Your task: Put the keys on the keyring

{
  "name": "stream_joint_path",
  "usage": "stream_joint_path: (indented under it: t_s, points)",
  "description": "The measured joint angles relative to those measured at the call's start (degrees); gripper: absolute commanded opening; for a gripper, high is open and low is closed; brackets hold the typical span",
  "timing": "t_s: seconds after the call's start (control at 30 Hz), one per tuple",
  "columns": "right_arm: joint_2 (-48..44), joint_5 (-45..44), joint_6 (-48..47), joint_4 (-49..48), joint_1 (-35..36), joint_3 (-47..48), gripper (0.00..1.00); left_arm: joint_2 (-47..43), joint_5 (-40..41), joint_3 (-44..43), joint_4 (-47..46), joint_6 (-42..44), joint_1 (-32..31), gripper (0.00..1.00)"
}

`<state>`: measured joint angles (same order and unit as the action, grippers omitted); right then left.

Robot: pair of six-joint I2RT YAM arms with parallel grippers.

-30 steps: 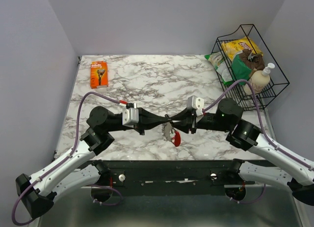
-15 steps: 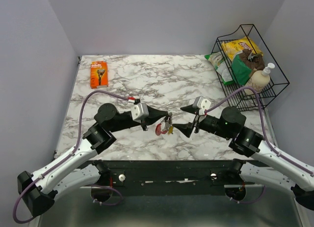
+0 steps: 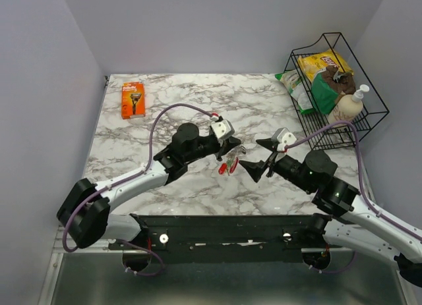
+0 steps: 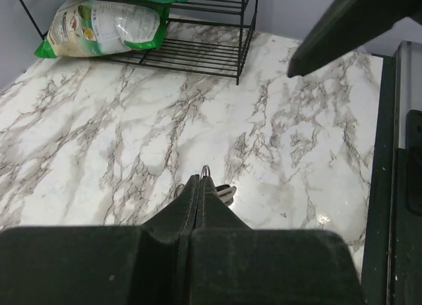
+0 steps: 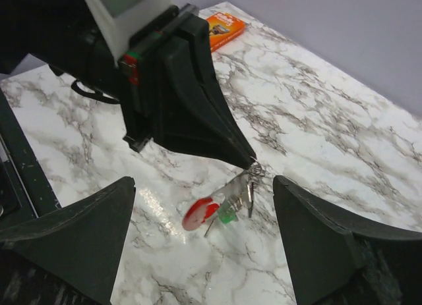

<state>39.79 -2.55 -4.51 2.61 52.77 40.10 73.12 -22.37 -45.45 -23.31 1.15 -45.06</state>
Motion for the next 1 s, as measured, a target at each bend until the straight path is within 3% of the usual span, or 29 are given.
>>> stream_joint_path:
  t_s: [0.27, 0.43, 0.8, 0.97, 1.0]
  points:
    - [-0.04, -1.53, 0.7, 0.02, 0.0, -0.96, 0.95, 8.24, 3.32, -1.01, -11.76, -3.17, 0.0, 0.0]
    - [0.76, -1.68, 0.83, 0.02, 0.0, -1.18, 0.96, 8.48, 6.51, 5.18, -18.23, -3.8, 0.48, 0.0]
    - [2.45, -1.66, 1.05, 0.02, 0.0, -1.75, 1.0, 11.26, 13.18, 15.67, -18.71, -11.08, 0.85, 0.18]
    - [2.69, -1.66, 1.05, 0.0, 0.0, -1.75, 1.0, 8.31, 18.8, 18.21, -13.79, -12.13, 0.85, 0.54]
    - [2.69, -1.66, 1.05, -0.02, 0.0, -1.75, 1.0, 7.28, 20.06, 18.21, -12.92, -11.96, 0.85, 0.97]
